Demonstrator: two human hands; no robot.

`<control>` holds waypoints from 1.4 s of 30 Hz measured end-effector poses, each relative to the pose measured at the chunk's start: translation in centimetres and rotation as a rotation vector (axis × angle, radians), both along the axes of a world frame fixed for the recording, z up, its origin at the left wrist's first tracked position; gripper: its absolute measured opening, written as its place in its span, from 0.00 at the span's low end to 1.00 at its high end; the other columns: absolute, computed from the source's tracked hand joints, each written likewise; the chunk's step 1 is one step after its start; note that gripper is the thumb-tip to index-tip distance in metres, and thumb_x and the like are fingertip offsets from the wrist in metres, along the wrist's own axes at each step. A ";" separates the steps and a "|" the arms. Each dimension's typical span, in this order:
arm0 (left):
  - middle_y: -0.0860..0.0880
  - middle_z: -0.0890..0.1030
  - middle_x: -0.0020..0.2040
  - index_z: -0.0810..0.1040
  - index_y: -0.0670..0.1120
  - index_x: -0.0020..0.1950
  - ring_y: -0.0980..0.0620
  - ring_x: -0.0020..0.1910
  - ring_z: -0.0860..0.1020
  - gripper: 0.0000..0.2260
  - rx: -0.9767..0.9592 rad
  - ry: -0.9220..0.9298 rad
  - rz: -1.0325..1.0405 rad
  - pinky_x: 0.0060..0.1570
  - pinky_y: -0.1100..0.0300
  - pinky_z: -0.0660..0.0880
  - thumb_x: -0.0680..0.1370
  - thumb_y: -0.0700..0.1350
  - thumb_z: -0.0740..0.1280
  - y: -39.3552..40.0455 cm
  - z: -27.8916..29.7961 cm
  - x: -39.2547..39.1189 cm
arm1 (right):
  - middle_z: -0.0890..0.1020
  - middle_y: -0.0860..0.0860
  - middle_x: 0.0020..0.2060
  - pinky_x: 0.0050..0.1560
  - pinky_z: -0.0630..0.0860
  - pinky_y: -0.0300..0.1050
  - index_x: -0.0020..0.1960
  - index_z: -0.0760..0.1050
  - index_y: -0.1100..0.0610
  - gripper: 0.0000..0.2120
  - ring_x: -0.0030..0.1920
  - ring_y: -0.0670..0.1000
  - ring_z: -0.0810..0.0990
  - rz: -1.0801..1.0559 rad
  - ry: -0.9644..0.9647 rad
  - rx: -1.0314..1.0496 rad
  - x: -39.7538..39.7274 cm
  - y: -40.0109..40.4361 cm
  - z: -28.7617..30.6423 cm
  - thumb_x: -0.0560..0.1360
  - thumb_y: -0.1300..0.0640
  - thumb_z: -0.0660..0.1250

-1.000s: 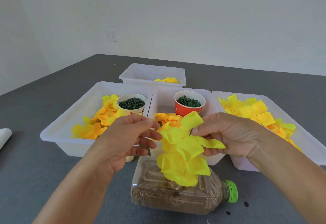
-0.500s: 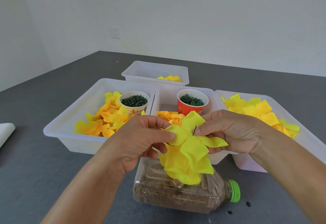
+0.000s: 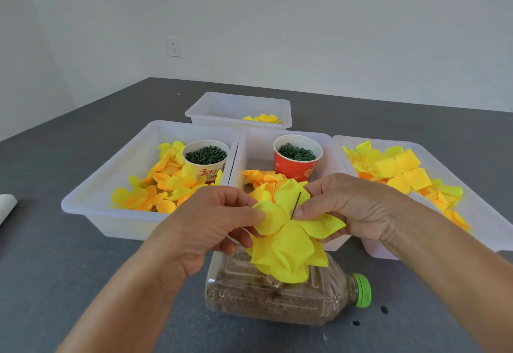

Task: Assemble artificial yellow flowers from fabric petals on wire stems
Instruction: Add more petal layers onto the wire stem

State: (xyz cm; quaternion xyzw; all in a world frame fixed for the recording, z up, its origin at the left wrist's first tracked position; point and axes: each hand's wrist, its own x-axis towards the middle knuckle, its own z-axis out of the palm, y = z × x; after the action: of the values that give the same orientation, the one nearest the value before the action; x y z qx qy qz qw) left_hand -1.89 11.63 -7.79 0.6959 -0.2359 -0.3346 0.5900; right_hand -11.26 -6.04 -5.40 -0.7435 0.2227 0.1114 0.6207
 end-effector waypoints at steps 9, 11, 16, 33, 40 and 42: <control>0.46 0.80 0.32 0.80 0.39 0.43 0.53 0.25 0.75 0.02 0.025 -0.043 -0.012 0.22 0.65 0.67 0.72 0.36 0.69 0.0 0.0 -0.1 | 0.84 0.52 0.38 0.36 0.79 0.40 0.46 0.81 0.58 0.07 0.35 0.48 0.82 -0.004 -0.013 -0.023 -0.1 -0.1 0.0 0.69 0.65 0.71; 0.45 0.80 0.31 0.79 0.38 0.43 0.53 0.25 0.75 0.03 0.040 -0.066 -0.005 0.22 0.65 0.67 0.72 0.37 0.69 0.0 -0.1 -0.2 | 0.84 0.51 0.36 0.35 0.79 0.39 0.44 0.81 0.57 0.06 0.34 0.47 0.82 0.001 -0.016 -0.038 -0.2 -0.1 -0.1 0.68 0.65 0.71; 0.47 0.79 0.26 0.78 0.40 0.39 0.55 0.23 0.74 0.03 0.072 -0.142 0.039 0.21 0.66 0.67 0.73 0.37 0.70 -0.2 -0.4 -0.1 | 0.85 0.54 0.39 0.42 0.80 0.45 0.45 0.81 0.59 0.07 0.37 0.51 0.83 -0.002 -0.009 -0.047 -0.2 0.0 -0.3 0.67 0.65 0.72; 0.48 0.77 0.23 0.76 0.42 0.32 0.56 0.20 0.72 0.09 0.168 -0.284 0.023 0.21 0.68 0.67 0.71 0.34 0.69 -0.5 -0.9 -0.2 | 0.84 0.54 0.40 0.41 0.78 0.44 0.46 0.81 0.59 0.08 0.37 0.51 0.82 -0.033 0.018 -0.045 -0.2 0.6 -0.8 0.69 0.67 0.71; 0.48 0.78 0.24 0.76 0.44 0.31 0.55 0.22 0.73 0.09 0.211 -0.402 0.030 0.23 0.67 0.67 0.69 0.35 0.70 -0.7 -1.4 -0.3 | 0.83 0.50 0.35 0.34 0.76 0.40 0.42 0.80 0.54 0.09 0.34 0.47 0.81 -0.055 -0.011 -0.174 -0.2 0.9 -0.6 0.66 0.65 0.74; 0.51 0.79 0.30 0.77 0.49 0.34 0.55 0.28 0.74 0.08 0.219 -0.532 0.042 0.29 0.63 0.71 0.67 0.37 0.72 -0.6 -1.3 -0.5 | 0.82 0.51 0.40 0.33 0.76 0.40 0.46 0.79 0.53 0.13 0.39 0.49 0.81 -0.087 -0.008 -0.196 -0.3 1.1 -0.5 0.65 0.64 0.76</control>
State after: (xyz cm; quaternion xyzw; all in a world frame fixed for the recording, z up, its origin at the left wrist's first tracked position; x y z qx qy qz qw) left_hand -2.35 10.98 -9.07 0.8236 -0.3301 -0.1514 0.4357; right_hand -11.58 -4.98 -5.95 -0.7908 0.2623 0.0592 0.5499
